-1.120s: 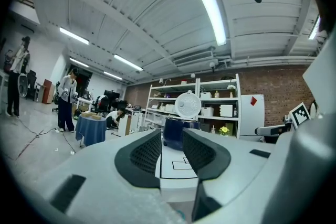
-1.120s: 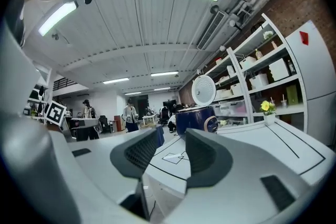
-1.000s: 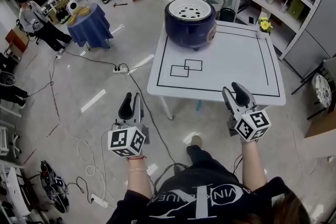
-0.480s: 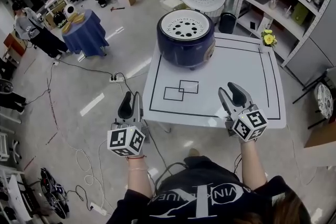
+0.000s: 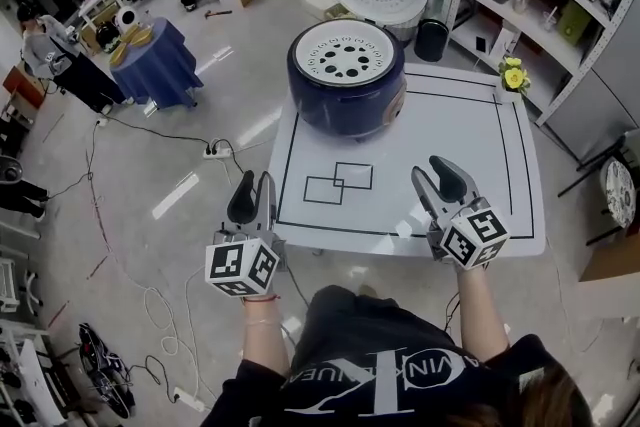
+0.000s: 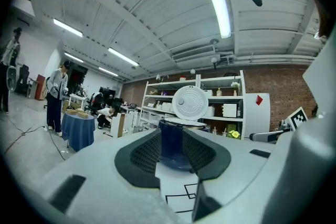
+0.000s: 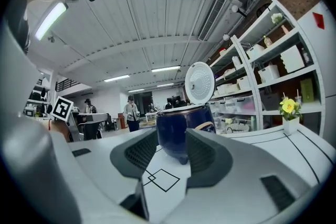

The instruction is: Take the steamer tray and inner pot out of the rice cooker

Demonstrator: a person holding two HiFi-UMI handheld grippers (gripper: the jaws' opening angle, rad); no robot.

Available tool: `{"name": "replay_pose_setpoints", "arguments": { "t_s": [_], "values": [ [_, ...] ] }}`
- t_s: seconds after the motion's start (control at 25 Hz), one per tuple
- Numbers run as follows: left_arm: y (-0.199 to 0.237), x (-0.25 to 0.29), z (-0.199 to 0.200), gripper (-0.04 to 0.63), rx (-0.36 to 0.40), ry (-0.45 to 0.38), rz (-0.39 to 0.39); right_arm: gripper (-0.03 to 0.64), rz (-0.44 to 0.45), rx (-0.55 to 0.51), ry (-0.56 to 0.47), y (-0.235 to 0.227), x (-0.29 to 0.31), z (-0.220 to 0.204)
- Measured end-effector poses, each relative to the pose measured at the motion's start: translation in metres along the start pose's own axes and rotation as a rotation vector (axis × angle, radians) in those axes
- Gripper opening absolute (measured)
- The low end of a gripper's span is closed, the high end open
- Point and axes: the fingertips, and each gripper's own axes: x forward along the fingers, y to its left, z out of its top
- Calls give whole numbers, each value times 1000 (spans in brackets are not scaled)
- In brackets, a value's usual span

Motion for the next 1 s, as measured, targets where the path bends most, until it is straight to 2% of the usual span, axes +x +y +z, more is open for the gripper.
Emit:
{"name": "replay_pose_setpoints", "arguments": {
  "t_s": [0.36, 1.0],
  "values": [
    [1, 38, 9, 97, 11, -1, -35, 152, 17, 0, 1, -7, 34, 9],
    [19, 173, 31, 98, 32, 16, -159, 152, -30, -38, -5, -49, 138, 56]
  ]
}}
